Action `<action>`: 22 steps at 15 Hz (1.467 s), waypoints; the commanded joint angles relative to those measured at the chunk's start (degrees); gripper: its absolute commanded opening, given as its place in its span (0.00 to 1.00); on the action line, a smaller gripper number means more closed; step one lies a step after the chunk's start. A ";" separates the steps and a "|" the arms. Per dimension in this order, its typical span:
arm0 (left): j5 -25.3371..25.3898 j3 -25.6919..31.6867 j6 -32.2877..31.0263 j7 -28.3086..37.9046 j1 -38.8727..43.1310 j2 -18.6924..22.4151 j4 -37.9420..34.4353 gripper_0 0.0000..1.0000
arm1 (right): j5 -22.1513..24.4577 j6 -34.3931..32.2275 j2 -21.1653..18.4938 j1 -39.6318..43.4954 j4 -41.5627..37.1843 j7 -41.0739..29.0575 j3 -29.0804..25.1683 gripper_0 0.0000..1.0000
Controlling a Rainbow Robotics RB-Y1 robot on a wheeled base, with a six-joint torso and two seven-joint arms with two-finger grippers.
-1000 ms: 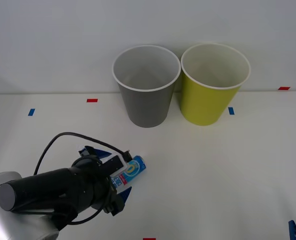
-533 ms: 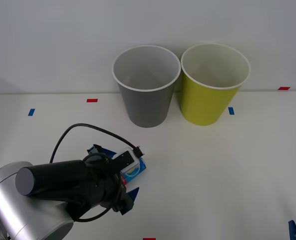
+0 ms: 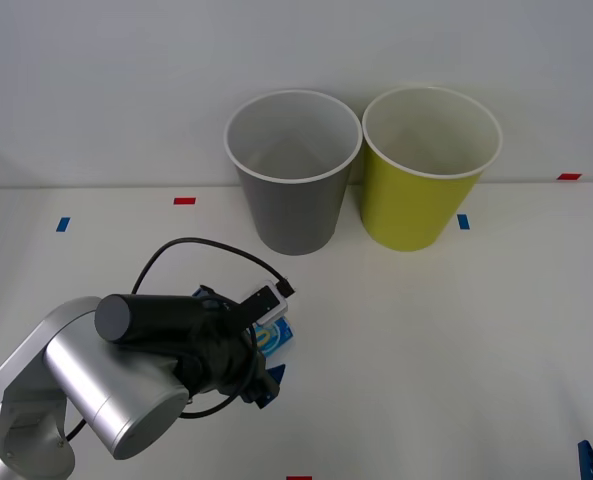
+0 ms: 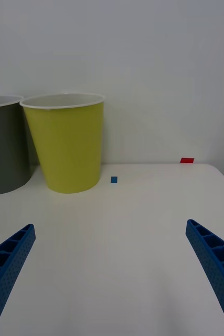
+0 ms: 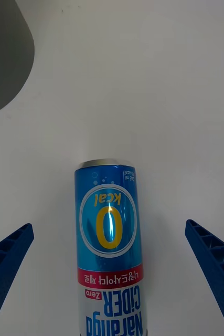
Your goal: Put cans in the gray bin and PET bottles in the light green bin.
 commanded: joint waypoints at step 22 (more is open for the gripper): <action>-4.58 3.17 13.82 2.59 -9.58 -13.39 15.97 1.00 | 0.00 0.00 0.00 0.00 0.00 0.00 0.00 1.00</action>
